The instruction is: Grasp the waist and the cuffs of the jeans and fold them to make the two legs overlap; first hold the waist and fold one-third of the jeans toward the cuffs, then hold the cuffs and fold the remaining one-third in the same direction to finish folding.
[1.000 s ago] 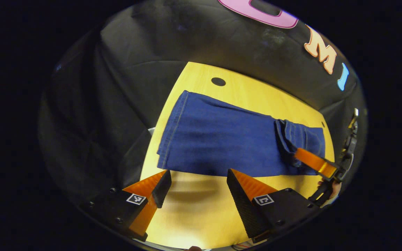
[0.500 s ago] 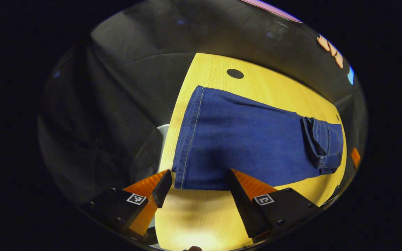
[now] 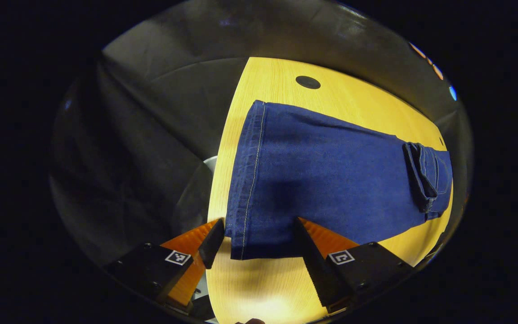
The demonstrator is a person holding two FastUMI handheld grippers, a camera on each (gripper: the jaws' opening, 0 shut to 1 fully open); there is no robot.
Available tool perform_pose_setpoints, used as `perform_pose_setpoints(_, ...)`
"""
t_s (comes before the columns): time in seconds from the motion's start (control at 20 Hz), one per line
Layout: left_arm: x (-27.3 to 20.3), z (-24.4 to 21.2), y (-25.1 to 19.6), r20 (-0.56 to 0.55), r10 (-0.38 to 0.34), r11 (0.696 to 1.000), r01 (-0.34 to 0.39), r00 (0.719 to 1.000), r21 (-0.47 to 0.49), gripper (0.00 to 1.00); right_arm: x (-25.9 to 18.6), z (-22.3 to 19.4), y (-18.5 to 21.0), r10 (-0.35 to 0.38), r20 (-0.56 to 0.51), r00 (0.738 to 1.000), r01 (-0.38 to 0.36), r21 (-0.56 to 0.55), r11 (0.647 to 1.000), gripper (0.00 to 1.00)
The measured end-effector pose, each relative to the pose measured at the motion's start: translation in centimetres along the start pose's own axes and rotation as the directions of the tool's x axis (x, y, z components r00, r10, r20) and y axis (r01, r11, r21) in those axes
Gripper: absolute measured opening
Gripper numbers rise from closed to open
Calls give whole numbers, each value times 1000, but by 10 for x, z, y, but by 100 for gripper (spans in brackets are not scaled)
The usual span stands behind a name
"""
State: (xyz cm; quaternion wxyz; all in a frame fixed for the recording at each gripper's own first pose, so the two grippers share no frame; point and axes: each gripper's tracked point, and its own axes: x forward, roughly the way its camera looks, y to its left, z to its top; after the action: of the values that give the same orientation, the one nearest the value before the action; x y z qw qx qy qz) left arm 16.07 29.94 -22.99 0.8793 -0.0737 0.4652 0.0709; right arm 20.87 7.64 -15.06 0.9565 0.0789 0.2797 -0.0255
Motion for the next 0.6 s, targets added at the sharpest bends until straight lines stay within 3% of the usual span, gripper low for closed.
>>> perform_pose_setpoints(0.2,-2,-3,0,-27,4,1000,-4,1000,4,99,-15,-2,-13,-14,-7,1000,14,12,1000,98)
perform_pose_setpoints(0.35,-5,3,-3,-34,1,1000,-1,999,10,90,-24,-5,-21,-25,-12,1000,25,6,1000,98)
perform_pose_setpoints(0.4,-7,5,-6,-36,-4,1000,4,999,7,87,-26,-6,-23,-26,-13,1000,26,11,1000,93)
perform_pose_setpoints(0.45,-7,6,-12,-38,-11,1000,12,999,11,74,-28,-6,-24,-25,-12,1000,25,21,999,98)
perform_pose_setpoints(0.6,-6,5,-30,-20,-58,998,58,998,-14,40,-36,-8,-29,-31,-2,1000,31,33,999,98)
